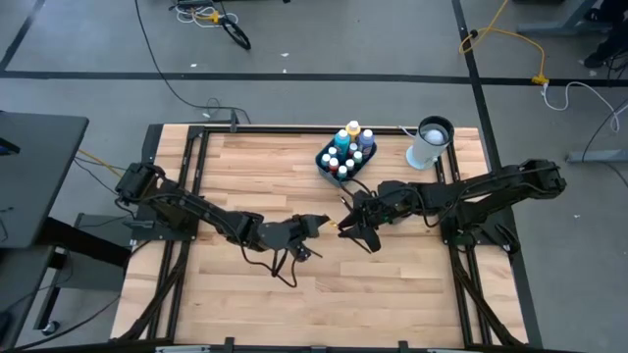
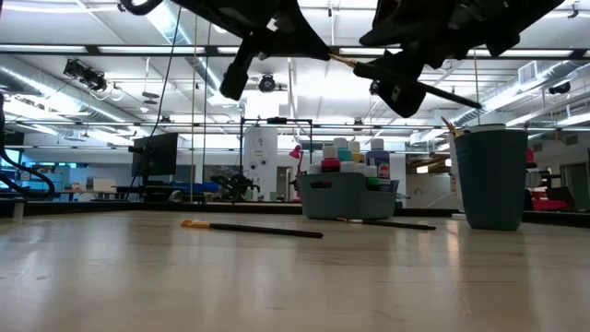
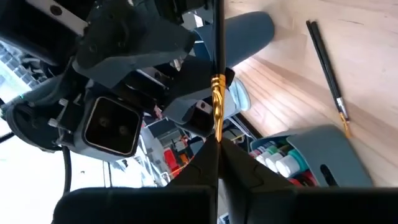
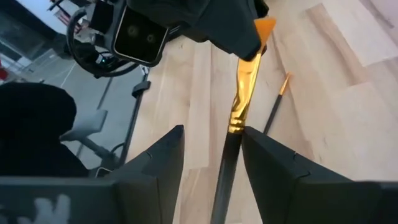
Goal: Pick & Place Paint Supplies
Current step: Put the golden paint brush into the blue cup
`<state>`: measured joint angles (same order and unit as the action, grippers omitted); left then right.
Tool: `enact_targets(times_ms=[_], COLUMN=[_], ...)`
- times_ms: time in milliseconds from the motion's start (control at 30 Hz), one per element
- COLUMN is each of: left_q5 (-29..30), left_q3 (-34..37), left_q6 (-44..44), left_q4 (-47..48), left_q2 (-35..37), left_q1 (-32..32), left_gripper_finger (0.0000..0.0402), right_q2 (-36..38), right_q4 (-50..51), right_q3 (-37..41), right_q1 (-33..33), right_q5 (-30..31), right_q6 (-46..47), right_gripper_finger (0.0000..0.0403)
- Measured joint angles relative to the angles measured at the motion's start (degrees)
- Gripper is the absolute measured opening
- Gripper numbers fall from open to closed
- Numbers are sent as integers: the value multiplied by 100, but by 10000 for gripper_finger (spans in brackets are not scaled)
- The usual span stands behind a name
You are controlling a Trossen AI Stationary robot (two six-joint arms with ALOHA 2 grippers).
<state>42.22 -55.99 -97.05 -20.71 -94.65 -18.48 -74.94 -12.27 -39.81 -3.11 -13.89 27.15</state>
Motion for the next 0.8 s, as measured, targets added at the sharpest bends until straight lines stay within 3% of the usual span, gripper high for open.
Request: enact_targets(times_ms=[167,467,600,800], left_q5=[-129,-601,-906,-731], left_q3=[0,-7,-4,0], left_q6=[-268,-80,243,998], left_q4=[-161,-355,-400,-478], left_q2=[2,15,13,-4], left_q1=[79,159,162,160], left_gripper_finger=[4,16,18,19], right_q2=[0,0,0,7], right_q4=[2,153,286,390], right_q3=[0,11,11,-9], right_q1=[0,17,45,50], right_q5=[-2,-45,-107,-78], right_q6=[-253,-536,-711,-729], right_gripper_finger=[130,23,23,28])
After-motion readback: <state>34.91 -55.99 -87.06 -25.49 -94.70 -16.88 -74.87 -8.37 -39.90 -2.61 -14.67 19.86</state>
